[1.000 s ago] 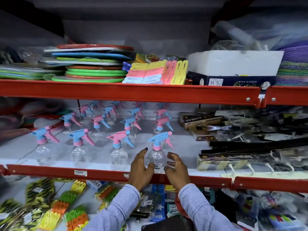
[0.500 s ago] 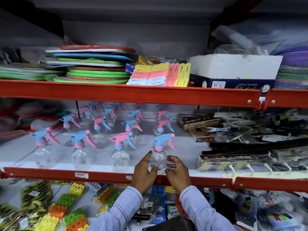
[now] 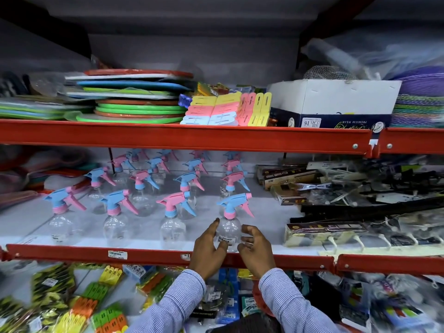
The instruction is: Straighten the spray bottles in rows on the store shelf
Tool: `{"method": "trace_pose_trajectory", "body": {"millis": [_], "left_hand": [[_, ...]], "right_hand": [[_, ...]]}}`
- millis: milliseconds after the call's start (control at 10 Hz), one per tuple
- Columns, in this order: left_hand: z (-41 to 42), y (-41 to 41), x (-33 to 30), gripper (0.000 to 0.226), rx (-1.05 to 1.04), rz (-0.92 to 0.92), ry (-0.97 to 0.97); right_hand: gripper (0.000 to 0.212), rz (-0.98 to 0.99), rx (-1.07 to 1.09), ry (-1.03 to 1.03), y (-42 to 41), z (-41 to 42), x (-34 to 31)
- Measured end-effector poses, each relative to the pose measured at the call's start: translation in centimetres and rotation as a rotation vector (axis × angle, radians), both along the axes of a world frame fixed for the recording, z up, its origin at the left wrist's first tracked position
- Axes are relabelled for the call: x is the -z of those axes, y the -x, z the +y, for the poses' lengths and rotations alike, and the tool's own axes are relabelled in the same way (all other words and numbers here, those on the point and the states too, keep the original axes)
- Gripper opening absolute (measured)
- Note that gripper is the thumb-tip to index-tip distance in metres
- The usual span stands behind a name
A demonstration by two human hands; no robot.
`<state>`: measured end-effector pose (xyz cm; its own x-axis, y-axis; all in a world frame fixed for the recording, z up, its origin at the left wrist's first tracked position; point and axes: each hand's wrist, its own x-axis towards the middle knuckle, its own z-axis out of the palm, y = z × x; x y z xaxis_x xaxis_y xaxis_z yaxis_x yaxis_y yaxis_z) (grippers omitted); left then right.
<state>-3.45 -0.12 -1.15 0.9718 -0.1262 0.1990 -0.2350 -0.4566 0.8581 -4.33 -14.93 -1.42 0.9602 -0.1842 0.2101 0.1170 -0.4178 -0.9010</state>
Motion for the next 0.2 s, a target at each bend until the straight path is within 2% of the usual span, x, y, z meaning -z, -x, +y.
{"method": "trace_pose_trajectory", "body": {"millis": [100, 200], "left_hand": [[0.10, 0.44, -0.06, 0.067, -0.001, -0.056, -0.028], [0.37, 1.29, -0.16, 0.070, -0.028, -0.196, -0.098]], "right_hand": [[0.047, -0.007, 0.008, 0.031, 0.18, 0.03, 0.15], [0.044, -0.147, 0.138, 0.094, 1.03, -0.19, 0.05]]}}
